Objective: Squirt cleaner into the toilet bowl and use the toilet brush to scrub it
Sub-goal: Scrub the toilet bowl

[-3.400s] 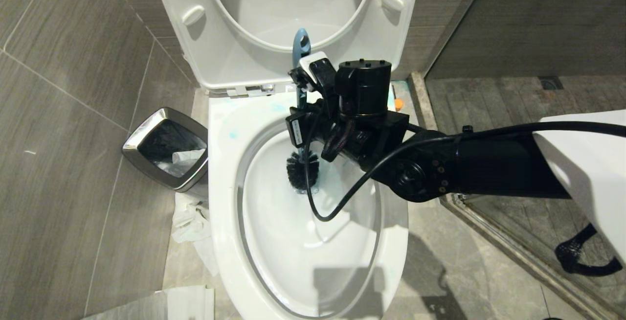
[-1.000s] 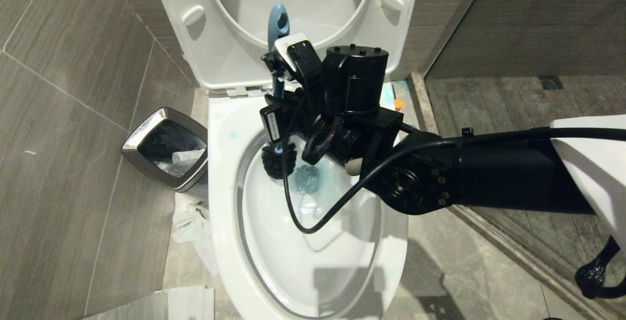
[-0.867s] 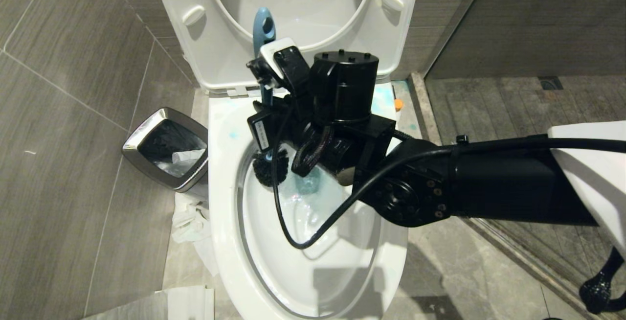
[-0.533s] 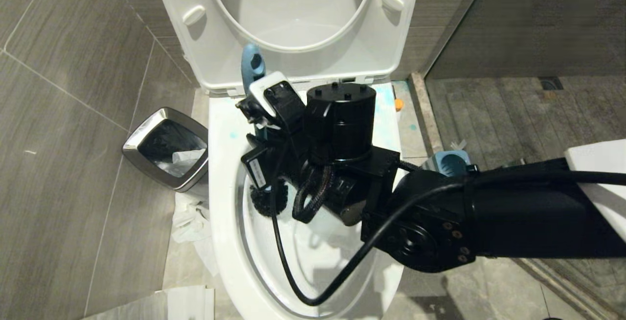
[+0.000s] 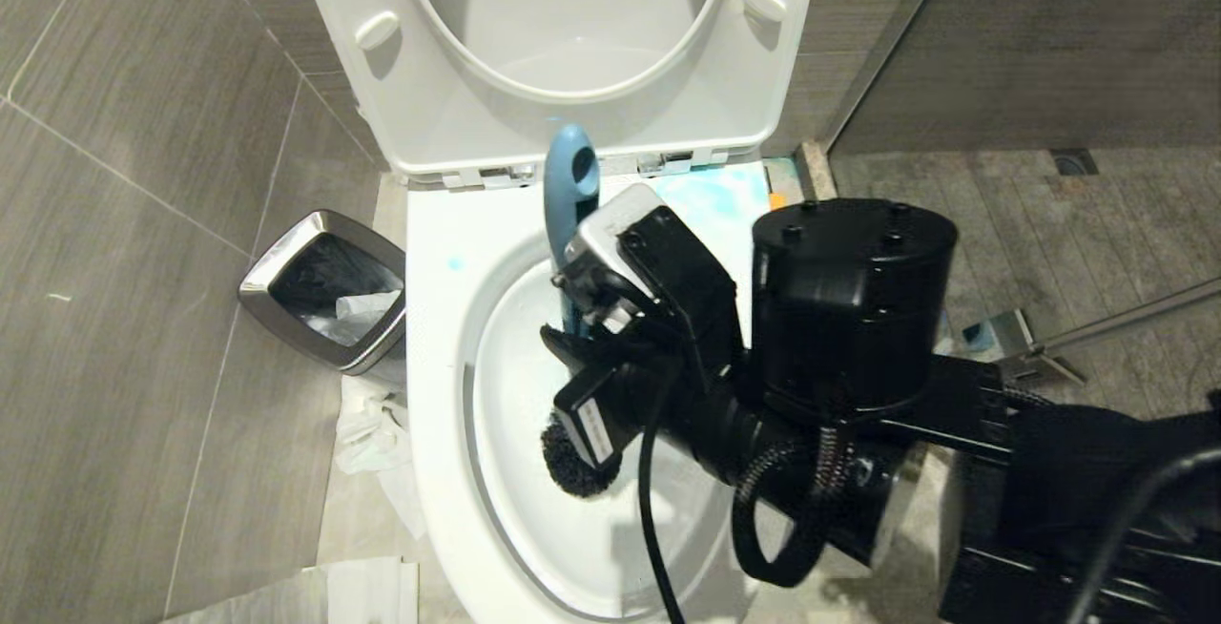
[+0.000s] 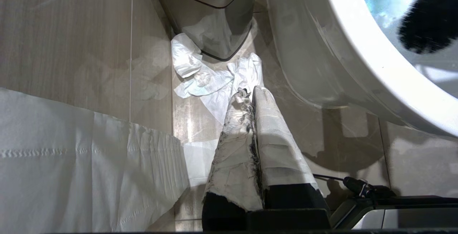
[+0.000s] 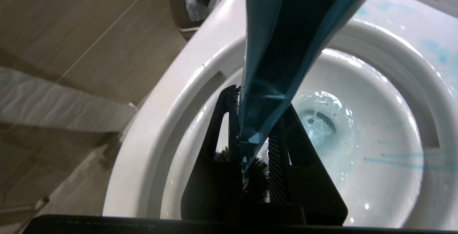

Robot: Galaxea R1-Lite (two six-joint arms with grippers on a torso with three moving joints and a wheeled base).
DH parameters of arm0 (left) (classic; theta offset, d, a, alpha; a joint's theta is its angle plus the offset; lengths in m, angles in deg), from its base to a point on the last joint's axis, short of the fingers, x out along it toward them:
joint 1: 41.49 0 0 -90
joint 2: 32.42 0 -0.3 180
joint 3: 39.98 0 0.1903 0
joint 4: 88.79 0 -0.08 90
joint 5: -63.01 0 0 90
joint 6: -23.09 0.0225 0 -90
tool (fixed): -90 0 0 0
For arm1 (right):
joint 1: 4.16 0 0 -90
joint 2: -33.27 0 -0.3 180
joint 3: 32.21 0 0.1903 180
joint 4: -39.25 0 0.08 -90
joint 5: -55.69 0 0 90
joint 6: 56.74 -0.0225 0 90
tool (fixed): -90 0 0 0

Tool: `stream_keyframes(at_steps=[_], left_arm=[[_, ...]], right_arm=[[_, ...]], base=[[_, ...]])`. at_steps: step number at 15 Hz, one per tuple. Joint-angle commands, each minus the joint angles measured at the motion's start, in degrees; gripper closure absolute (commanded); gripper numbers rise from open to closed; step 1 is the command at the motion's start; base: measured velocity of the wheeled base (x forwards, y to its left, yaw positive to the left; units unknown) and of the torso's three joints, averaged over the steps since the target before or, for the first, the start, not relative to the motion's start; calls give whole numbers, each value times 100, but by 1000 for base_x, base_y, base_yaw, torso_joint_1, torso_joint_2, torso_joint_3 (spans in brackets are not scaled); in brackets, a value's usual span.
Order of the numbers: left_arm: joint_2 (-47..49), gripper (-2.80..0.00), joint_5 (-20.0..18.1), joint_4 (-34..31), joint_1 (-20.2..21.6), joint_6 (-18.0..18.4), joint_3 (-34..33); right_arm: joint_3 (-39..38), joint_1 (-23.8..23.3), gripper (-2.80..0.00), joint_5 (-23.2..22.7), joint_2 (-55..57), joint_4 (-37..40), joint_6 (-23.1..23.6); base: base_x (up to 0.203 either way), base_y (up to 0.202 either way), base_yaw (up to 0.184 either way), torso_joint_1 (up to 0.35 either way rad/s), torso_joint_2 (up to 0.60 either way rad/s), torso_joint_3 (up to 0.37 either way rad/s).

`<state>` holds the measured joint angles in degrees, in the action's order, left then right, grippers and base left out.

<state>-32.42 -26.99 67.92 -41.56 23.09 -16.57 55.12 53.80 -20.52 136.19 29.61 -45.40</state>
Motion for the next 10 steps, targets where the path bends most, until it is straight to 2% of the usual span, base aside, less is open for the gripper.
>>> stream_keyframes(at_steps=[1, 5, 10], left_arm=[[0, 0, 9, 1, 2, 0, 4], [0, 0, 6, 1, -1, 0, -2], [0, 0, 3, 1, 3, 0, 0]], right_arm=[[-667, -9, 0, 26, -689, -13, 9], [-1362, -428, 0, 28, -1270, -12, 9], [-1437, -1114, 0, -15, -1416, -12, 9]], base=[[0, 0, 0, 0, 0, 0], [0, 0, 0, 0, 0, 0], [0, 0, 0, 0, 0, 0]])
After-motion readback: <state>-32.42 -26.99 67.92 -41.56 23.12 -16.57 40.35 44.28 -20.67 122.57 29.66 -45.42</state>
